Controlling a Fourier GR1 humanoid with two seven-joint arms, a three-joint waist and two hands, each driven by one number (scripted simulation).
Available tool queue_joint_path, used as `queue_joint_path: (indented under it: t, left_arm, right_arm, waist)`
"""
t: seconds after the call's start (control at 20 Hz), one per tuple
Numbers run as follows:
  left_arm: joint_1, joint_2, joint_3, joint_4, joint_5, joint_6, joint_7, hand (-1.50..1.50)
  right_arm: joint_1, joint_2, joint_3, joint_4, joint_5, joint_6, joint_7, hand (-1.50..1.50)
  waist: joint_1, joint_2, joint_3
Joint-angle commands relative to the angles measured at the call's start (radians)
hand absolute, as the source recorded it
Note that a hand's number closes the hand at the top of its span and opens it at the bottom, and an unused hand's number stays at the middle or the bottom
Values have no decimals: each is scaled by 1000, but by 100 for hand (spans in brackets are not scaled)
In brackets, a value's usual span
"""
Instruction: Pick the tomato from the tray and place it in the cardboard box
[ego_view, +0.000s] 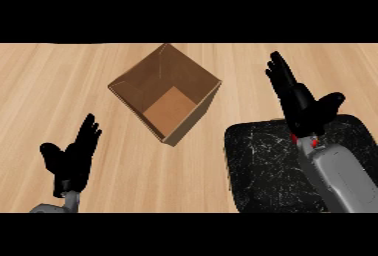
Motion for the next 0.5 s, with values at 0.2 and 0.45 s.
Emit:
queue_joint_path:
  t: [0.2,0.45]
  left_arm:
    - [-16,140,12,-4,-145,21,-48,0]
    - [13,161,-7,-7,-155,-12,-63,0]
  right_arm:
    - [-56,-99,-290,39,124,-349,-89,-150]
    - [74,-114,-365,216,274,-713,53,-150]
  waist:
    - [-39,-23,-10]
    - [-50,-17,-14]
